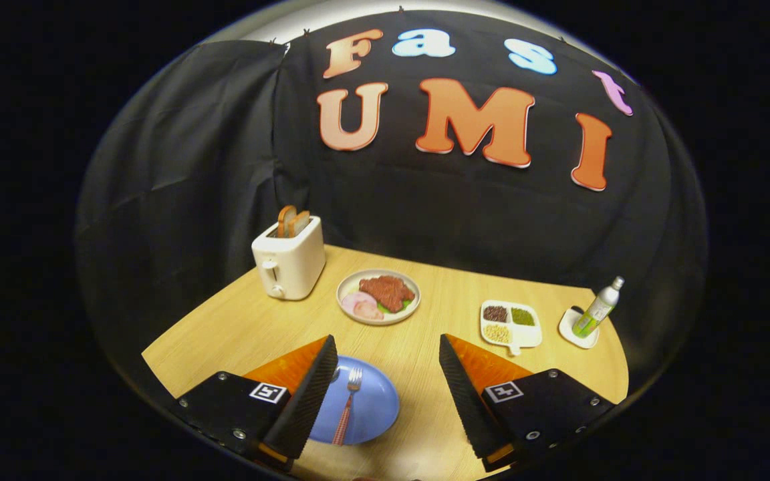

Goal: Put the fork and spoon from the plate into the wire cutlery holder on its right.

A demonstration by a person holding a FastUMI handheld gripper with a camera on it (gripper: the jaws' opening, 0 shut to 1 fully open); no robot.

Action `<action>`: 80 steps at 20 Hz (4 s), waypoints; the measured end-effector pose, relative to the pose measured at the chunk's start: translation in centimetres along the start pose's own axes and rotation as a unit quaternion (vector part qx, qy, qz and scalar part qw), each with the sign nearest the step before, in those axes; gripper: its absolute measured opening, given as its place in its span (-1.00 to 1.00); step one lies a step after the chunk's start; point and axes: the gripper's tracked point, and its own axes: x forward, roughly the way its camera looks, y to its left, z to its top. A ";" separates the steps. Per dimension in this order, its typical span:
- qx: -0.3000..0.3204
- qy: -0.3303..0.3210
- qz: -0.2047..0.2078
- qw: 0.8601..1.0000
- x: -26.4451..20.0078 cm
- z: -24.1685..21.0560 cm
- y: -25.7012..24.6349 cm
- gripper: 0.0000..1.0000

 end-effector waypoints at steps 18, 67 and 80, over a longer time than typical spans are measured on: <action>-0.008 0.200 0.028 0.979 5.1 -15.9 4.7 0.15; 0.051 0.443 -0.034 0.894 -10.3 -13.8 -18.0 -0.84; 0.044 0.528 -0.014 0.848 -7.1 -14.6 -18.3 -0.81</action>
